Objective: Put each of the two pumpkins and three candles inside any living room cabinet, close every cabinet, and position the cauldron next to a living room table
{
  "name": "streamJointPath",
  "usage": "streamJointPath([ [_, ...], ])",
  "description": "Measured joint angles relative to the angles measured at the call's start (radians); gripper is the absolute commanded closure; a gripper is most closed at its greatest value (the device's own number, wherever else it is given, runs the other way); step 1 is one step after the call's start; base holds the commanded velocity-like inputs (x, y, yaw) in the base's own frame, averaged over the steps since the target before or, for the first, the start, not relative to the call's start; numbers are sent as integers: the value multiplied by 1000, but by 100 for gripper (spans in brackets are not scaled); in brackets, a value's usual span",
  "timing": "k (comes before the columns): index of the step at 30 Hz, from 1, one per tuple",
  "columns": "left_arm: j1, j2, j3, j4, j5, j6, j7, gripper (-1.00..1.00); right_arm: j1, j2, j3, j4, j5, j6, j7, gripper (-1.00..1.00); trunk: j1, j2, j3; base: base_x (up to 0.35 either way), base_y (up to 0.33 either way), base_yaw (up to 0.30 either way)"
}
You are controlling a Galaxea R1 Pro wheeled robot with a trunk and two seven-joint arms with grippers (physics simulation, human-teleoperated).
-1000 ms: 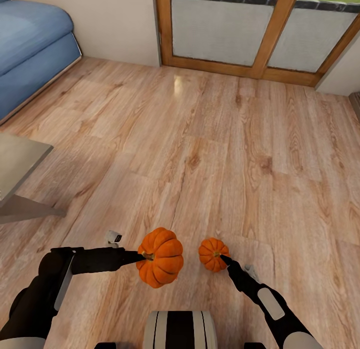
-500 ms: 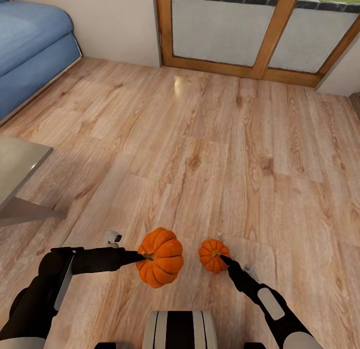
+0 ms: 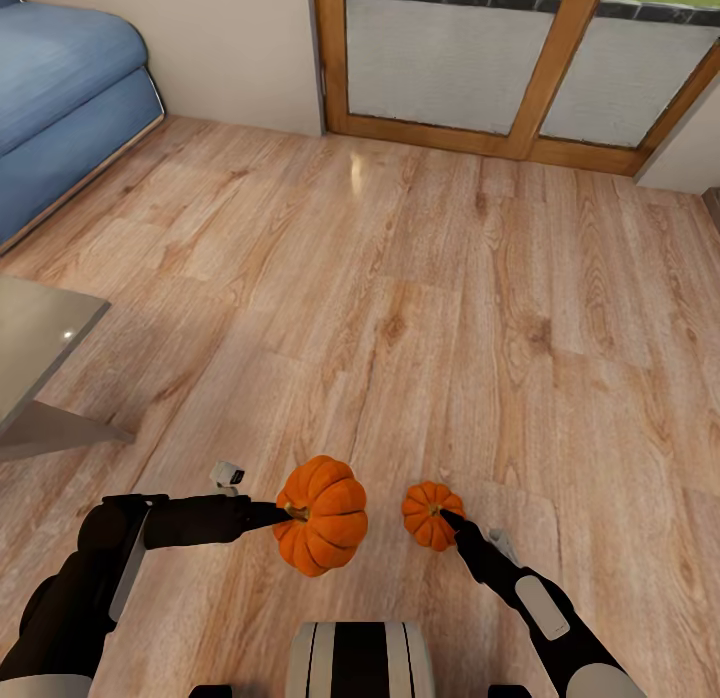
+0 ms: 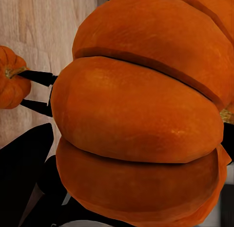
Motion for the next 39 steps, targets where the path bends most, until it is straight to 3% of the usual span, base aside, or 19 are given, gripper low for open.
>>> streamJointPath([
  [5,0,0,-1,0,-2,0,2,100,0,0,-1,-1,-10,2,2,-100,0,0,0,83,24,0],
  [6,0,0,-1,0,1,0,1,100,0,0,-1,-1,-8,1,-1,100,0,0,0,9,2,0],
  [30,0,-3,-1,0,3,0,-2,100,0,0,0,0,-4,4,2,100,0,0,0,0,0,0],
  [39,0,-3,-1,0,3,1,-2,100,0,0,0,0,0,3,0,100,-3,1,23,0,0,0],
])
